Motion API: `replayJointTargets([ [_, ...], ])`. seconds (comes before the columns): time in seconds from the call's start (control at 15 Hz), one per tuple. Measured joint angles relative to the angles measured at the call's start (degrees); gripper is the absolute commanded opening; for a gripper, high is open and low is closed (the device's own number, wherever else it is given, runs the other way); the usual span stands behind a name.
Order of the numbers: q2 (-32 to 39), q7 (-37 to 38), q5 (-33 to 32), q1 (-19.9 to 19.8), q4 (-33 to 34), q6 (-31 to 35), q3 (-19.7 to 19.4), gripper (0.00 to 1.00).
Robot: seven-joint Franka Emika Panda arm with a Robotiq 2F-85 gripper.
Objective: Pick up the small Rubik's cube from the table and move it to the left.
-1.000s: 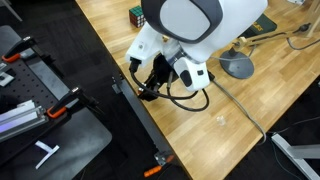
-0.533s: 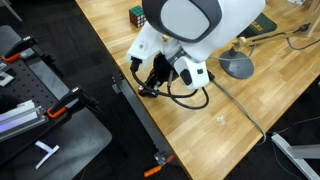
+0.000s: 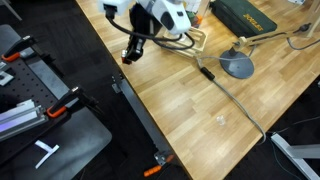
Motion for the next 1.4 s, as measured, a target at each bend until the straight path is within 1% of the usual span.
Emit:
replayJointTargets([
  [0.13, -3.2, 0.8, -2.7, 3.1, -1.9, 0.0, 1.9, 0.08],
  [0.27, -4.8, 2.1, -5.5, 5.8, -2.1, 0.5, 3.7, 0.08],
  [0.47, -4.3, 4.5, -10.0, 9.3, -1.6, 3.2, 5.8, 0.08],
  [0.53, -3.7, 4.6, -10.5, 10.1, -1.3, 3.5, 6.5, 0.08],
  [0.6, -3.1, 4.5, -10.5, 10.5, -0.8, 3.4, 7.2, 0.33],
  [0.73, -1.6, 3.4, -10.2, 10.6, 0.4, 3.1, 8.3, 0.33],
  [1.07, -1.0, 2.6, -10.2, 10.3, 1.1, 2.8, 8.3, 0.33],
  [1.13, -1.0, 2.6, -10.2, 10.3, 1.1, 2.7, 8.3, 0.08],
  [1.4, -0.8, 2.6, -10.5, 10.3, 1.3, 2.9, 8.2, 0.08],
])
